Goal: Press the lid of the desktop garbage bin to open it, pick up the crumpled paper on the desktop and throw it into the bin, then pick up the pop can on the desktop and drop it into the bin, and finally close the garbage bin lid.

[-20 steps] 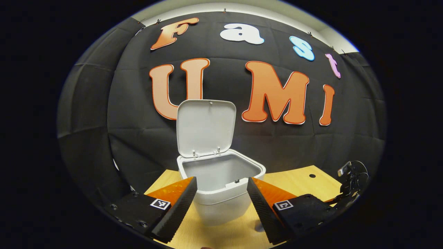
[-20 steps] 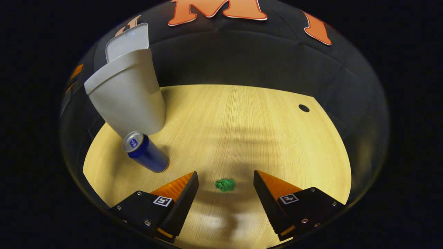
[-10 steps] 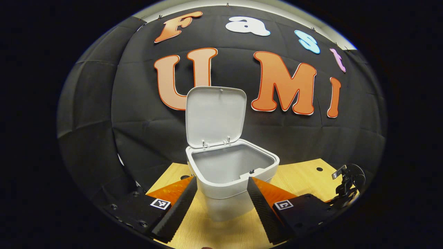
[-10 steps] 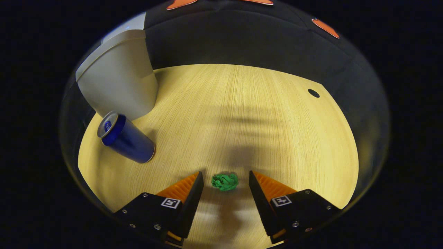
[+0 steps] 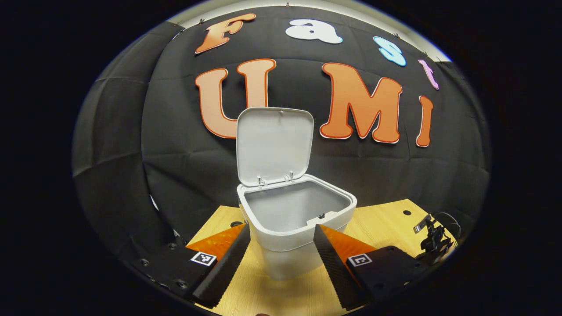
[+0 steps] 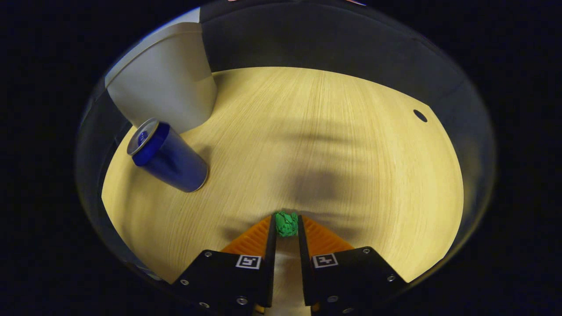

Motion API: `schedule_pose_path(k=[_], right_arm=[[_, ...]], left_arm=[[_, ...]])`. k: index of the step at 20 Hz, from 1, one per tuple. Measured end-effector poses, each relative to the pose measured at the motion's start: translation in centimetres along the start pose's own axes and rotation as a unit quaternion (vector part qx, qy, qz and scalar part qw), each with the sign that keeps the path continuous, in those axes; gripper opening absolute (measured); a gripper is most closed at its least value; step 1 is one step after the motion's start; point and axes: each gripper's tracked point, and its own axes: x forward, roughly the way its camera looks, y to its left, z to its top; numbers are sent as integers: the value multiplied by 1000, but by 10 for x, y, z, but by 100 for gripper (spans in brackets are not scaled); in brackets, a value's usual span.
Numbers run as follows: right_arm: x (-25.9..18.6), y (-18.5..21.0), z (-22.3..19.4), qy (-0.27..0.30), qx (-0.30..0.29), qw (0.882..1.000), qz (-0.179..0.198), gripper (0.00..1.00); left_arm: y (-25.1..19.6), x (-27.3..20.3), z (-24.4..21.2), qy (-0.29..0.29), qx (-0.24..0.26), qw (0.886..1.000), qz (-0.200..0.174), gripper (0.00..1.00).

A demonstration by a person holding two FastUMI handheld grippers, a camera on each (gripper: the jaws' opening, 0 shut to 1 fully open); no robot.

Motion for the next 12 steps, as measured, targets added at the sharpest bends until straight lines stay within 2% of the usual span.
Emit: schedule_pose_path(k=[2, 3, 5, 7, 12], right_arm=[[1, 0, 3, -9, 10, 1000, -1, 21], [-1, 1, 1, -3, 11, 1000, 2, 11], [0, -1, 2, -6, 10, 1000, -7, 6], [-1, -2, 1, -8, 5, 1000, -15, 5], [-5, 0, 15, -42, 19, 999, -6, 4]], left_arm=[[-2, 0, -3, 3, -2, 1000, -2, 93], [-2, -1, -2, 3, -2, 1000, -2, 93], [-2, -3, -1, -1, -1, 1000, -1, 93], [-1, -7, 2, -4, 1, 1000, 0, 93], [-3, -16, 8, -11, 0, 1000, -1, 93]])
